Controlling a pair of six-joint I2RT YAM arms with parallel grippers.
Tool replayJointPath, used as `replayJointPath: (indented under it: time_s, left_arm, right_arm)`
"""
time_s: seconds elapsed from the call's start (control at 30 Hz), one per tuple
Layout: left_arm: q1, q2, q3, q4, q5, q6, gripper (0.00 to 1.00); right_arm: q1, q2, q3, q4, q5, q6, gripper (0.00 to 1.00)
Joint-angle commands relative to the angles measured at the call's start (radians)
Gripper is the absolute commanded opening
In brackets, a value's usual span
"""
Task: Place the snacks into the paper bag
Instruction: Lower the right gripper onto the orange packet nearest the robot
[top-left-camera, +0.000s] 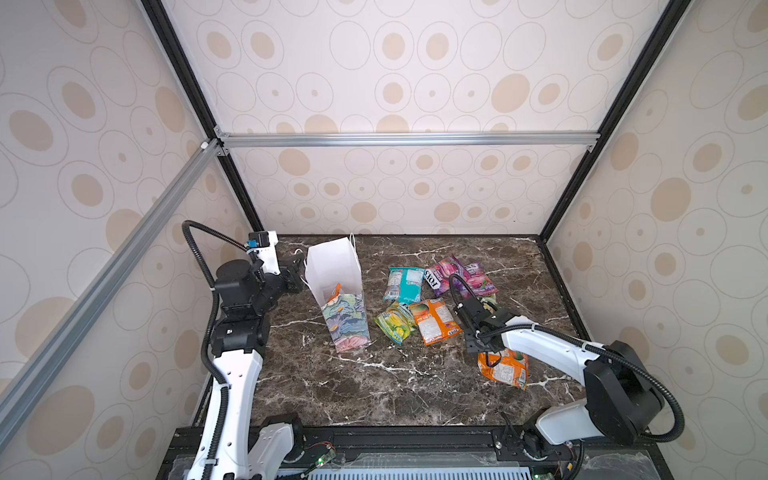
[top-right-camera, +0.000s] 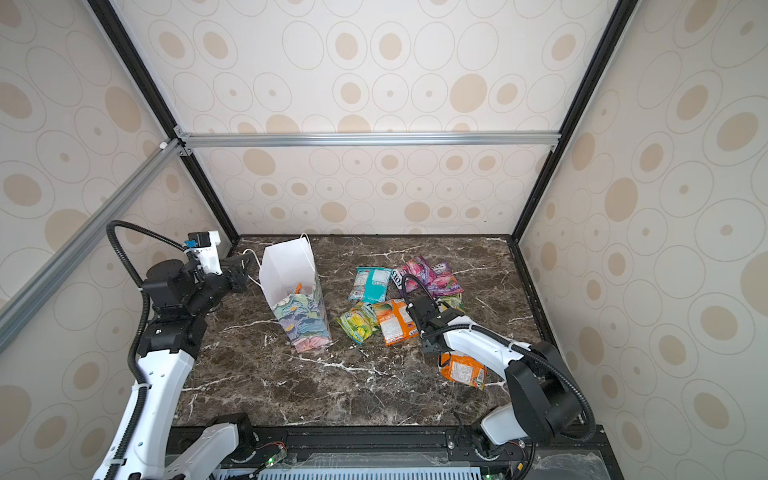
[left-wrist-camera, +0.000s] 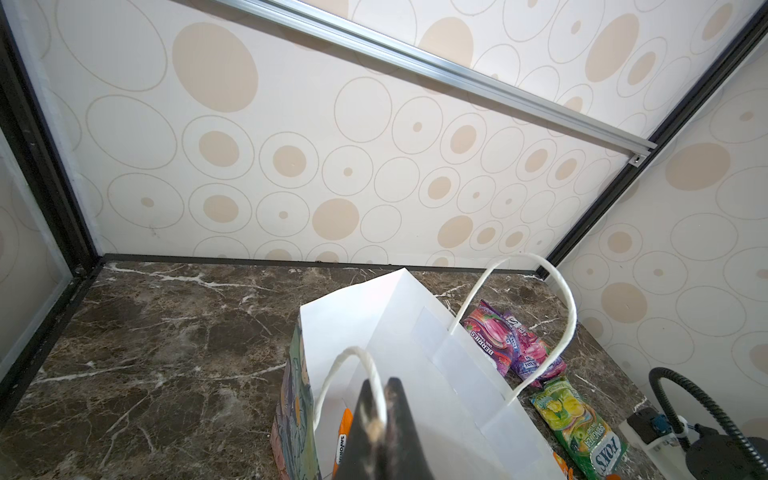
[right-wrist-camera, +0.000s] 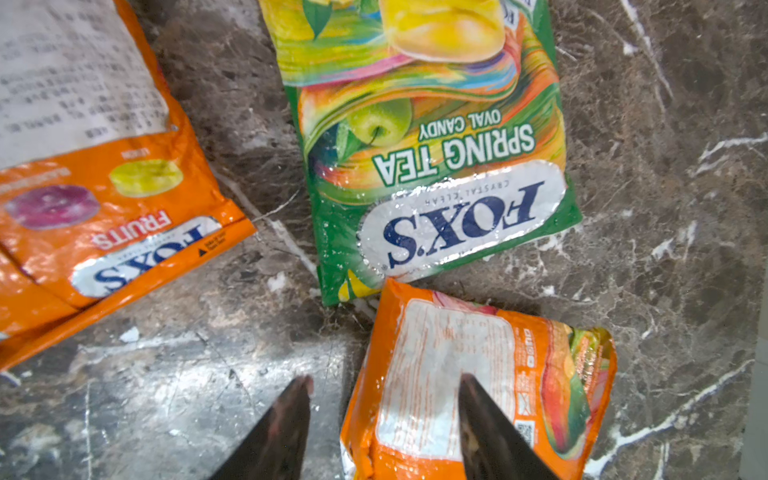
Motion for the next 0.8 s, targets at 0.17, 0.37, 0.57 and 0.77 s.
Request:
replayJointPath:
  time_s: [0.17,0.37,0.57,0.77]
  left_arm:
    - [0.006,-0.009,0.008,0.021,0.013,0.008,0.0]
    - [0.006,-0.01,0.007,0.022,0.013,0.008,0.0]
    - [0.006,-0.012,0.007,0.02,0.01,0.009,0.0]
    - [0.006,-0.011,0.006,0.02,0.008,0.01,0.0]
  right_arm:
    - [-0.008,0.079,0.031,-0.026,0.056,0.011,0.56]
    - [-0.008,0.091,0.026,0.0,0.05,0.013,0.54]
    - [-0.006,0.1,0.024,0.009,0.059,0.01,0.53]
    - [-0.009,0.115,0.017,0.025,0.061,0.011,0.51]
